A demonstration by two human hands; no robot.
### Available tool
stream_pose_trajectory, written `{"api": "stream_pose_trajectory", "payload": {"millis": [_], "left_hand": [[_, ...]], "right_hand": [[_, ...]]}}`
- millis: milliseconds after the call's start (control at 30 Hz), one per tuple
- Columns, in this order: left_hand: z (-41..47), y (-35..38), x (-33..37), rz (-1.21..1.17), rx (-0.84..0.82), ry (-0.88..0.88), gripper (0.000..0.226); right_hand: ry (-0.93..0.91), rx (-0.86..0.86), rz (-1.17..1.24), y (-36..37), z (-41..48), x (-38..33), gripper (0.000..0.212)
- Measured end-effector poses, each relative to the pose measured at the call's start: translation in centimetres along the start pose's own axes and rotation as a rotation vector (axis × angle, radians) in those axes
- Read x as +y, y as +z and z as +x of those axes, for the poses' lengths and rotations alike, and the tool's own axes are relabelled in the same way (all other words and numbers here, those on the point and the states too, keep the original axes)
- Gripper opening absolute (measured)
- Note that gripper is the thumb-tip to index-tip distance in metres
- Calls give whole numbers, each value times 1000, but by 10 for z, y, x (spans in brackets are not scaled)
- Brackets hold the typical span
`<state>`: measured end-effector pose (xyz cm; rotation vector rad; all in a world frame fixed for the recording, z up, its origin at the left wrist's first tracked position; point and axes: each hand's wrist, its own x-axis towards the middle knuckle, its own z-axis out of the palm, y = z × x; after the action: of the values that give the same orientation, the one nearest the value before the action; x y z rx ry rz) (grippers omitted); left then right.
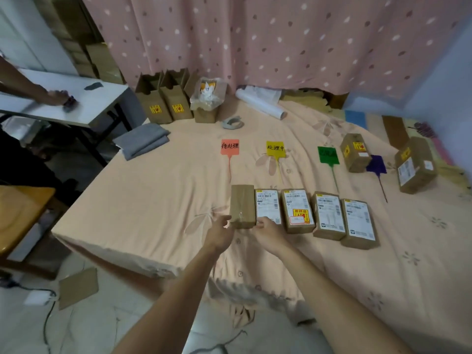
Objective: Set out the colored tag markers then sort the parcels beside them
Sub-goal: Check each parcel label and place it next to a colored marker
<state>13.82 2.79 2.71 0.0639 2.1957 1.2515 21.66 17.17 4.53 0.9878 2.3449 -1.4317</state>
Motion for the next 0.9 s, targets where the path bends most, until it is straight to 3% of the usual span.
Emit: {"api": "stream_pose_trajectory", "payload": {"millis": [100,367,433,533,767,900], "left_hand": [[10,11,-11,-48,-5,4,49],[38,9,2,-234,-135,12,42],[41,7,-1,-234,-143,-21,40],[40,4,-8,-261,-105,-73,15],[5,-7,-8,-337,-82,-97,21],[-15,-19,16,-400,-66,-13,24]], "right_hand": [[3,84,-29,12,21,-6,38],[24,136,90,30,40,-11,35],[64,138,179,32,42,-11,32],[118,150,340,35,42,-13,14],[81,179,310,51,27,-1,15],[-31,176,339,36,10,-16,42]]}}
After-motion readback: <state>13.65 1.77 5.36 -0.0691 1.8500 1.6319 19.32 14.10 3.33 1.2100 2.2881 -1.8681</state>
